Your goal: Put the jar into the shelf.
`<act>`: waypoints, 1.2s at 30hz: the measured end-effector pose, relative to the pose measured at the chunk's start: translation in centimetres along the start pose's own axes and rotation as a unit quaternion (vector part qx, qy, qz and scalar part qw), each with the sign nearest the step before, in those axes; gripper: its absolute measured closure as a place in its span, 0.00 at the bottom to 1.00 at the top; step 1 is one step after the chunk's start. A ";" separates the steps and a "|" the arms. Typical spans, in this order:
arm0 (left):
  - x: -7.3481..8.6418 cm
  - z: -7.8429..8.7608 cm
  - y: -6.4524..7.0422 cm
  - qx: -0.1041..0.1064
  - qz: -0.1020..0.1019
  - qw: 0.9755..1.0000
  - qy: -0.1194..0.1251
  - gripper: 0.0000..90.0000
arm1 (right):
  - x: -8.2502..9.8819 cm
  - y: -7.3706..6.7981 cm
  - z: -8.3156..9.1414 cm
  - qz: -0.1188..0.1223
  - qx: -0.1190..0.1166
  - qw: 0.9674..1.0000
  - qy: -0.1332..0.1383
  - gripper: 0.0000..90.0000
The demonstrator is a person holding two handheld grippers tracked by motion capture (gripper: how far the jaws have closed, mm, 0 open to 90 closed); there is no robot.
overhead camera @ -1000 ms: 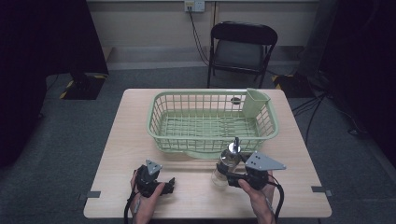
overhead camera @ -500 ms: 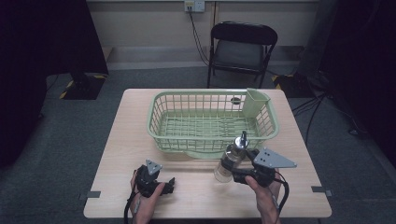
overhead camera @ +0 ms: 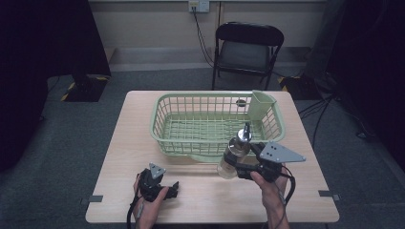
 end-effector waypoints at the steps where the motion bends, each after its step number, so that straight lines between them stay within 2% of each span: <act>1: 0.0 0.0 0.0 0.000 0.000 1.000 0.000 0.00 | -0.3 0.1 0.0 0.001 0.000 1.000 0.000 0.39; 19: 0.0 0.0 0.0 0.000 0.000 1.000 0.000 0.00 | -4.8 1.8 -0.4 0.009 -0.004 1.000 -0.009 0.39; 26: 0.0 0.0 0.0 0.000 0.000 1.000 0.000 0.00 | -6.9 2.4 -0.4 0.019 -0.004 0.999 -0.026 0.39; 30: 0.0 0.0 0.0 0.000 0.000 1.000 0.000 0.00 | -7.8 2.6 -0.2 0.015 -0.016 0.999 -0.025 0.39; 36: 0.0 0.0 0.0 0.000 0.000 1.000 0.000 0.00 | -9.0 2.8 -0.3 0.013 -0.011 0.999 -0.027 0.39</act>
Point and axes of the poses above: each handheld gripper's, and its own axes: z roughly backward along the jaws, x roughly out of its underside, y roughly to its right, the point moved 1 cm from there along -z, roughly forward along the jaws, and after that the axes turned 15 degrees about -y, right-handed, at the moved point
